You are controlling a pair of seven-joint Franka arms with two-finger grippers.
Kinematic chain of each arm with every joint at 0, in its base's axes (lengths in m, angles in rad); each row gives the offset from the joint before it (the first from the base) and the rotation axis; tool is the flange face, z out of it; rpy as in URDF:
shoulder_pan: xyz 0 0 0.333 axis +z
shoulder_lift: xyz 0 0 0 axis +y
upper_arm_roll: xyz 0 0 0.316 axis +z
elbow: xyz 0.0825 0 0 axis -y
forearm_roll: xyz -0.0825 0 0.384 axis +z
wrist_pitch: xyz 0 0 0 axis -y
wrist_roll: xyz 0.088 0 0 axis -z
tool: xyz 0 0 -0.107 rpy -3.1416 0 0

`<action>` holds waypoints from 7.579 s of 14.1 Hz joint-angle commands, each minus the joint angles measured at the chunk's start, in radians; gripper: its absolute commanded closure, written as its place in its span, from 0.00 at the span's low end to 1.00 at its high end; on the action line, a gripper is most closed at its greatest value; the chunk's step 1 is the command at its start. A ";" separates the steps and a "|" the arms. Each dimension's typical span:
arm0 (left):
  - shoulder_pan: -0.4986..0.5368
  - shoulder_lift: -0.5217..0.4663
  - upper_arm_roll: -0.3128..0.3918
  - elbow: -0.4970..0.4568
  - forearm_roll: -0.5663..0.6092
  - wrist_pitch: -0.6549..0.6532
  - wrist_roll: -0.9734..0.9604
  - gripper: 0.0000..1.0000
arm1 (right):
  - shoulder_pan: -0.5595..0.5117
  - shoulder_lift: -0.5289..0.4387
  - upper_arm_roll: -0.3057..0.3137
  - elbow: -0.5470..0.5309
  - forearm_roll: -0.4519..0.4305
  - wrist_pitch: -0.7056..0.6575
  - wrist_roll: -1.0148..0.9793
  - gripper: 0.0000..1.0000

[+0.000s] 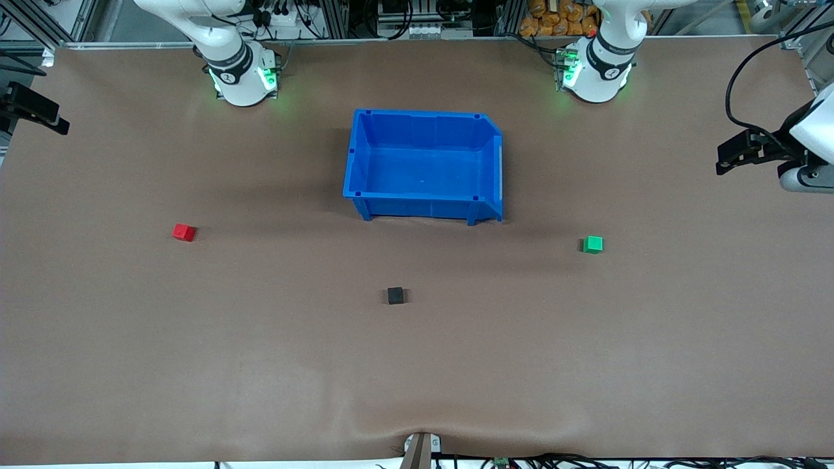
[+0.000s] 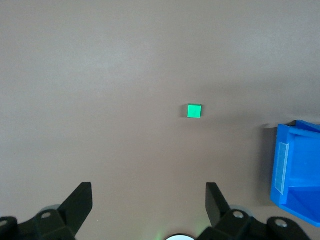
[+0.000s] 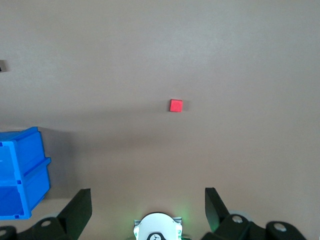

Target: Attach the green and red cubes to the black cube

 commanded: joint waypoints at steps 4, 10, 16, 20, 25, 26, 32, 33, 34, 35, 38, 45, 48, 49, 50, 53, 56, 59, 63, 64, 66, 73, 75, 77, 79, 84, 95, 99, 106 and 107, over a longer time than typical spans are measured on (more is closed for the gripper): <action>0.005 -0.006 -0.005 0.002 -0.006 -0.003 0.006 0.00 | -0.021 -0.023 0.000 -0.018 0.027 -0.005 -0.014 0.00; 0.011 0.034 0.002 0.011 -0.014 -0.003 0.003 0.00 | -0.019 -0.023 0.000 -0.017 0.029 -0.008 -0.014 0.00; 0.010 0.112 0.006 0.012 -0.014 0.000 0.006 0.00 | -0.019 -0.023 0.000 -0.017 0.029 -0.011 -0.014 0.00; -0.004 0.181 0.004 0.008 -0.004 0.003 -0.009 0.00 | -0.015 -0.023 0.000 -0.020 0.029 -0.011 -0.014 0.00; -0.007 0.213 -0.005 -0.047 -0.012 0.055 -0.017 0.00 | -0.018 -0.023 0.000 -0.018 0.029 -0.018 -0.014 0.00; -0.007 0.209 -0.005 -0.090 -0.014 0.099 -0.017 0.00 | -0.018 -0.023 0.000 -0.018 0.029 -0.020 -0.014 0.00; -0.006 0.177 -0.056 -0.334 -0.012 0.362 -0.124 0.00 | -0.013 -0.023 -0.012 -0.020 0.029 -0.020 -0.015 0.00; -0.004 0.177 -0.066 -0.375 -0.012 0.411 -0.144 0.00 | -0.012 -0.025 -0.017 -0.022 0.029 -0.020 -0.015 0.00; -0.004 0.177 -0.071 -0.417 -0.012 0.467 -0.159 0.00 | -0.001 -0.028 -0.027 -0.025 0.029 -0.018 -0.017 0.00; -0.004 0.178 -0.073 -0.454 -0.012 0.521 -0.167 0.00 | 0.013 -0.031 -0.038 -0.026 0.029 -0.017 -0.017 0.00; -0.004 0.202 -0.074 -0.553 -0.012 0.696 -0.169 0.00 | 0.008 -0.032 -0.038 -0.034 0.029 -0.017 -0.017 0.00; -0.024 0.333 -0.076 -0.670 -0.012 1.023 -0.211 0.00 | 0.000 -0.031 -0.033 -0.032 0.030 -0.014 -0.017 0.00; -0.024 0.376 -0.076 -0.669 -0.003 1.062 -0.218 0.00 | 0.008 -0.032 -0.040 -0.034 0.030 -0.011 -0.018 0.00; -0.029 0.385 -0.076 -0.667 -0.003 1.062 -0.219 0.00 | 0.011 -0.032 -0.041 -0.034 0.030 -0.012 -0.018 0.00; -0.035 0.391 -0.076 -0.666 -0.003 1.062 -0.219 0.00 | 0.014 -0.032 -0.043 -0.034 0.030 -0.012 -0.018 0.00; -0.038 0.411 -0.074 -0.660 0.002 1.065 -0.219 0.00 | 0.016 -0.037 -0.044 -0.034 0.030 -0.012 -0.018 0.00; -0.038 0.422 -0.076 -0.641 0.002 1.069 -0.218 0.00 | 0.049 -0.036 -0.083 -0.031 0.030 -0.014 -0.018 0.00; -0.039 0.425 -0.076 -0.635 0.003 1.069 -0.216 0.00 | 0.043 -0.022 -0.081 0.000 0.030 -0.031 -0.022 0.00; -0.039 0.431 -0.076 -0.629 0.003 1.069 -0.216 0.10 | 0.025 0.130 -0.078 0.199 0.044 -0.119 -0.020 0.00; -0.039 0.433 -0.076 -0.629 0.003 1.069 -0.216 0.22 | 0.027 0.145 -0.075 0.208 0.045 -0.118 -0.019 0.00; -0.038 0.434 -0.076 -0.627 0.002 1.069 -0.218 0.49 | 0.024 0.178 -0.066 0.189 0.044 -0.112 -0.022 0.00; -0.038 0.436 -0.076 -0.627 0.000 1.069 -0.230 1.00 | -0.049 0.335 -0.066 0.126 0.061 -0.037 -0.022 0.00; -0.038 0.436 -0.077 -0.621 0.000 1.066 -0.309 1.00 | -0.056 0.381 -0.066 0.091 0.062 0.000 -0.006 0.00; -0.039 0.433 -0.079 -0.611 0.002 1.066 -0.406 1.00 | -0.085 0.428 -0.067 0.061 0.065 0.028 -0.006 0.00; -0.041 0.433 -0.083 -0.572 -0.003 1.062 -0.493 1.00 | -0.102 0.504 -0.072 0.020 0.049 0.031 -0.008 0.00; -0.039 0.422 -0.126 -0.465 -0.012 0.962 -0.748 1.00 | -0.127 0.580 -0.072 -0.213 0.052 0.329 -0.017 0.00; -0.125 0.440 -0.174 -0.158 -0.007 0.795 -1.481 1.00 | -0.085 0.652 -0.047 -0.376 0.064 0.631 -0.009 0.26; -0.200 0.498 -0.172 -0.036 -0.001 0.795 -1.775 1.00 | -0.087 0.650 -0.041 -0.359 0.068 0.597 0.058 1.00; -0.383 0.715 -0.114 0.199 -0.001 0.789 -2.178 1.00 | -0.087 0.606 0.103 -0.230 0.258 0.382 0.533 1.00; -0.416 0.745 -0.087 0.237 -0.003 0.789 -2.224 1.00 | -0.087 0.606 0.135 -0.215 0.297 0.381 0.628 1.00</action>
